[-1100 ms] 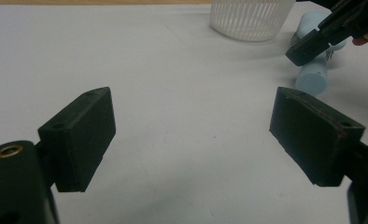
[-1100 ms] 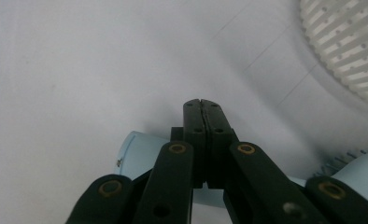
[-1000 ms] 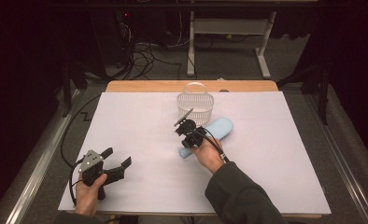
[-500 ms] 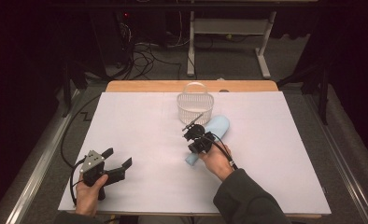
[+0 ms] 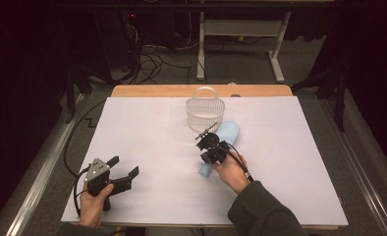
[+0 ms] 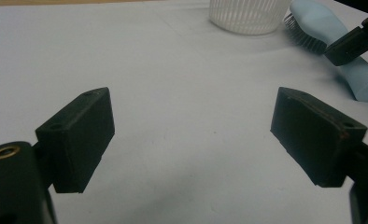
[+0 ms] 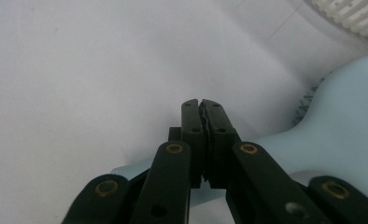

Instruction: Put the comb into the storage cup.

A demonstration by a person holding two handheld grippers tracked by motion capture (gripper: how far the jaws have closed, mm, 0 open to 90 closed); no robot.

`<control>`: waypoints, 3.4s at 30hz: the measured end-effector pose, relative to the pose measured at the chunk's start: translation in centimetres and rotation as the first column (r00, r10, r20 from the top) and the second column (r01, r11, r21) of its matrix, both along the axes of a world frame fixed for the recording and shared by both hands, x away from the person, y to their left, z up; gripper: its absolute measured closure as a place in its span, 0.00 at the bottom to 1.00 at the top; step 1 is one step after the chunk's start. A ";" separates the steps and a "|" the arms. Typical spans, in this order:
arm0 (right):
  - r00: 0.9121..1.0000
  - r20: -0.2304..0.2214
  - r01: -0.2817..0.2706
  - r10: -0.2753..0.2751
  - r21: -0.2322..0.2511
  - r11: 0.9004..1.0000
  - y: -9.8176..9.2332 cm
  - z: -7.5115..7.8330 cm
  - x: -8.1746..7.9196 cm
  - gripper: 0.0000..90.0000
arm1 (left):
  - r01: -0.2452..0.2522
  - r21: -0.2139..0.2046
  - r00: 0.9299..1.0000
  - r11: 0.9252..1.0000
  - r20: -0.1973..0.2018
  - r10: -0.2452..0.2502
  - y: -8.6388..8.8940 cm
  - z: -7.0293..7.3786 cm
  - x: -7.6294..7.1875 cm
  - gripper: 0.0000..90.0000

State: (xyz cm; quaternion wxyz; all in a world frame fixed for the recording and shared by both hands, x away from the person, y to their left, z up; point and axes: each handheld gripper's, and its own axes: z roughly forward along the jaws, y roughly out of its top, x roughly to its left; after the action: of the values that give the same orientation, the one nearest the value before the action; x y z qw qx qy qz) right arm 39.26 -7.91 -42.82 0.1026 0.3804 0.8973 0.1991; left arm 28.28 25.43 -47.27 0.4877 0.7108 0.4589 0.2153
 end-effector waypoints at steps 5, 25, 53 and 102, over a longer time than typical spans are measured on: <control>1.000 0.009 0.012 -0.012 0.000 1.000 -0.4 0.2 -0.1 0.99 | 0.001 0.002 1.000 1.000 -0.001 -0.001 0.0 0.0 0.0 0.16; 0.999 0.018 0.041 -0.041 0.008 0.999 -2.0 0.9 -0.3 0.97 | -0.003 0.000 1.000 1.000 -0.002 0.003 0.0 0.0 0.0 0.16; 0.974 -0.057 0.221 -0.218 0.050 0.974 -3.8 1.0 0.5 0.53 | -0.014 -0.010 1.000 1.000 -0.002 0.014 0.2 0.0 0.1 0.16; 0.915 -0.196 0.363 -0.352 0.020 0.932 -5.3 -0.2 0.8 0.43 | -0.051 -0.046 0.999 0.998 0.007 0.052 0.9 0.1 -0.1 0.16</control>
State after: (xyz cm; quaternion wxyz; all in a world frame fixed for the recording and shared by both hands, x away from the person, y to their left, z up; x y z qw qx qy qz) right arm 40.10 -13.16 -43.00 0.0409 0.5578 0.8124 0.1650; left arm 28.17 26.28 -47.16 0.4999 0.6866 0.4798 0.2202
